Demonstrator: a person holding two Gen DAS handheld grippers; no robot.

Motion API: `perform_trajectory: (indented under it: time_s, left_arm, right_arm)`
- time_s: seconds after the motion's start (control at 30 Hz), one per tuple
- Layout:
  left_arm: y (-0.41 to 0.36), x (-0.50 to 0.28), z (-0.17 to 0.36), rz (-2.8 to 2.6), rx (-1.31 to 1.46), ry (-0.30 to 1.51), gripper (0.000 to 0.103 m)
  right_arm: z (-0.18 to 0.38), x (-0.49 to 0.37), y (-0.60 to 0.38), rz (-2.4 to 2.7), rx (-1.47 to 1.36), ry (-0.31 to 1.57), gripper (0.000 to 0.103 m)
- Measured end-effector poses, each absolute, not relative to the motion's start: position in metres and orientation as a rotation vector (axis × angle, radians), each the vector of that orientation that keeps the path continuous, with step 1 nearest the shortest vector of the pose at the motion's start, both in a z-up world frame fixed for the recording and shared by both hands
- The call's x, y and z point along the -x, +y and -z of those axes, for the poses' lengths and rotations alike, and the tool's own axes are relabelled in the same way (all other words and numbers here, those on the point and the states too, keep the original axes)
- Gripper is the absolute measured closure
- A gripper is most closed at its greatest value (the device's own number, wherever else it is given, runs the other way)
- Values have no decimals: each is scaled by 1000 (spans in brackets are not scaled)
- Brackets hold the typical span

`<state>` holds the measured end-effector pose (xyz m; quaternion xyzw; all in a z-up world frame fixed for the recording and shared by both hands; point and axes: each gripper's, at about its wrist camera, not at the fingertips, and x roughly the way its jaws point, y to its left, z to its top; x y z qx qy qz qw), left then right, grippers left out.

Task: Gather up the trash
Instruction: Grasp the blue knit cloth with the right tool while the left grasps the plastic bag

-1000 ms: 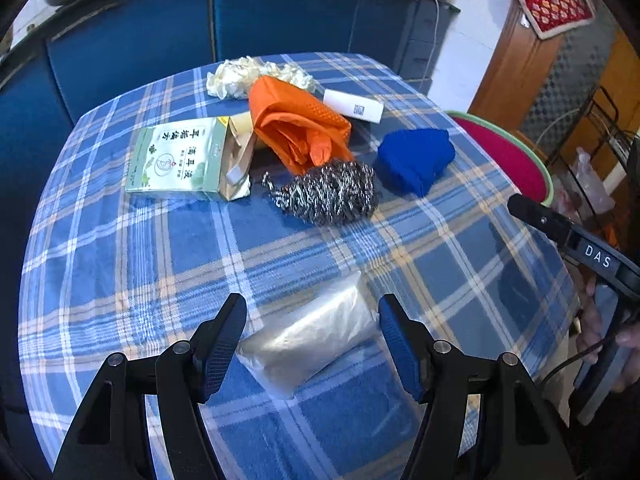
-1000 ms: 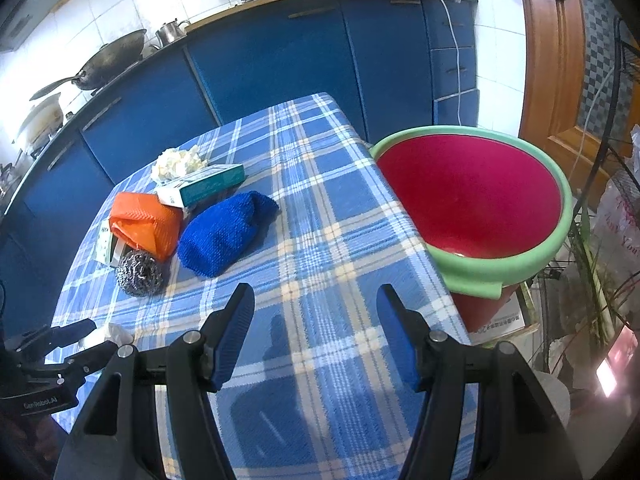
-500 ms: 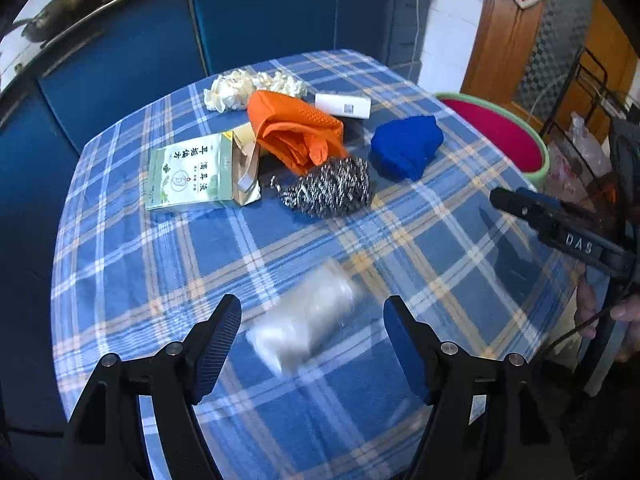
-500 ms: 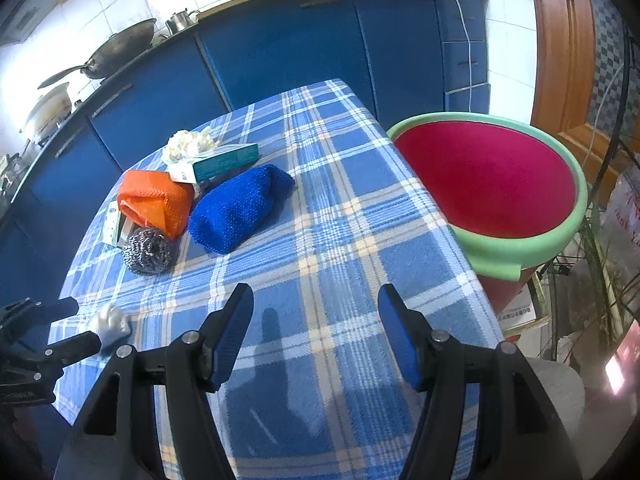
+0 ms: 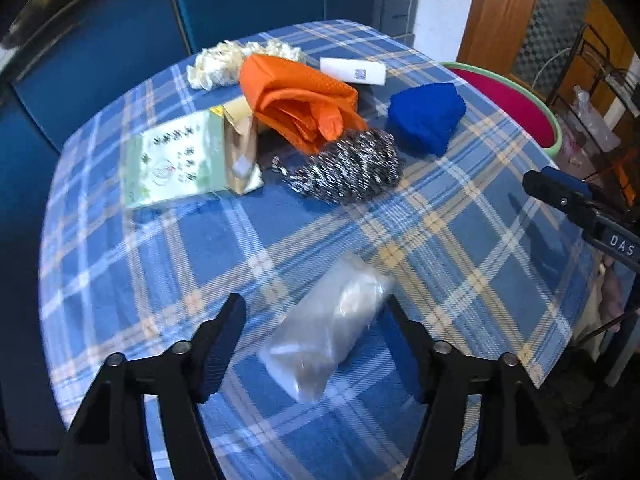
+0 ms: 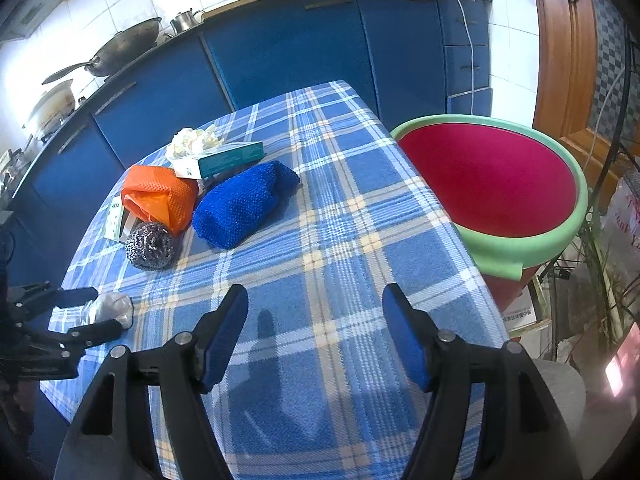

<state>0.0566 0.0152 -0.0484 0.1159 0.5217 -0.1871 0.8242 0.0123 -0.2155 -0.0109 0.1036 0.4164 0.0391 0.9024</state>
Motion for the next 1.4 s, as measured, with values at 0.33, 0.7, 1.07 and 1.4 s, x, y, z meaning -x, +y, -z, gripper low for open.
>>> perform_trajectory:
  time_s: [0.33,0.7,1.07,1.4]
  left_arm:
    - [43,-59,43,374,13,1049,61]
    - [78,-80,25,237,247,904,62]
    - [83,-93,27,192,245,910,62]
    - [65,-92,24,212,226,917,62]
  right_arm:
    - [9,-22,-208,-90,-187,904,29]
    - [-7,-68,-171,-134,-63,866,29]
    - [12,-109,-146,-218,-47,919,29]
    - [17,-107,-149,-205,-50,917,55]
